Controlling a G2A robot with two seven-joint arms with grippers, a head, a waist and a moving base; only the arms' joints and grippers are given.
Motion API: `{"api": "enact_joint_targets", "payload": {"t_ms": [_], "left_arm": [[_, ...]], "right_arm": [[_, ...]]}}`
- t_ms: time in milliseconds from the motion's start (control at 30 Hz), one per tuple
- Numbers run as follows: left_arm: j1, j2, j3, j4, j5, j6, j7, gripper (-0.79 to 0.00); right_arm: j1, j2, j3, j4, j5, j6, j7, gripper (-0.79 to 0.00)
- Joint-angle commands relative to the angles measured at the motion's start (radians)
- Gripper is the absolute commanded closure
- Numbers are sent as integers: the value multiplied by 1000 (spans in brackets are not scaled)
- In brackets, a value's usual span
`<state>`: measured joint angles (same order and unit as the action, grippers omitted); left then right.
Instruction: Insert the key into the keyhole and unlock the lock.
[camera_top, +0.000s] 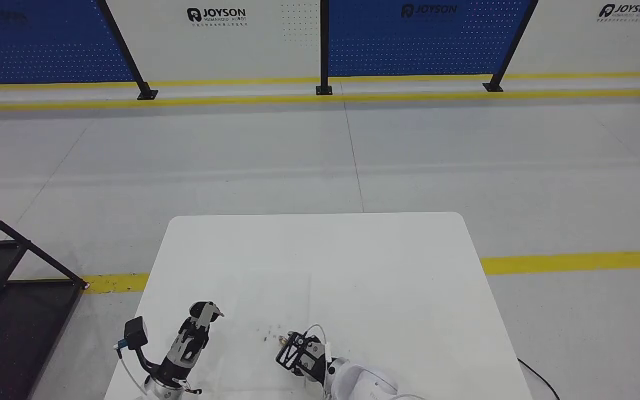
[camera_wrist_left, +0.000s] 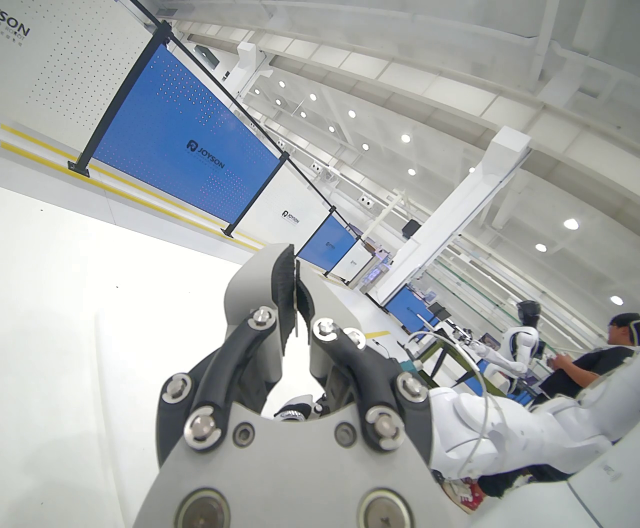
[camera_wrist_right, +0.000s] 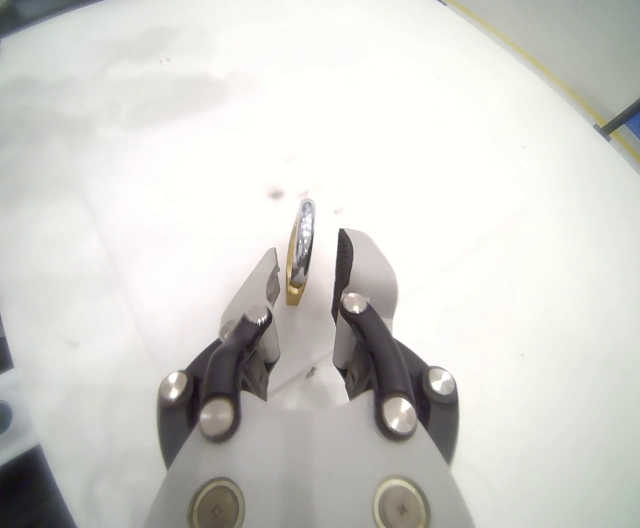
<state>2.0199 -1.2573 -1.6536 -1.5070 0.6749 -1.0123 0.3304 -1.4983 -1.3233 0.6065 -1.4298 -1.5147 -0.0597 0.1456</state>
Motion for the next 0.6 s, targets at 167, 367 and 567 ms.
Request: {"api": "enact_joint_targets", "payload": {"t_ms": [167,367,567], "left_arm": [[0,0,0,0,0,0,0,0],[0,0,0,0,0,0,0,0],[0,0,0,0,0,0,0,0]], "right_arm": [[14,-10,-10,18,1,0,4,0],[17,-14,-14,19,-5,1,-6,0],[-30,1,22,-30,-6,28,-153,0]]}}
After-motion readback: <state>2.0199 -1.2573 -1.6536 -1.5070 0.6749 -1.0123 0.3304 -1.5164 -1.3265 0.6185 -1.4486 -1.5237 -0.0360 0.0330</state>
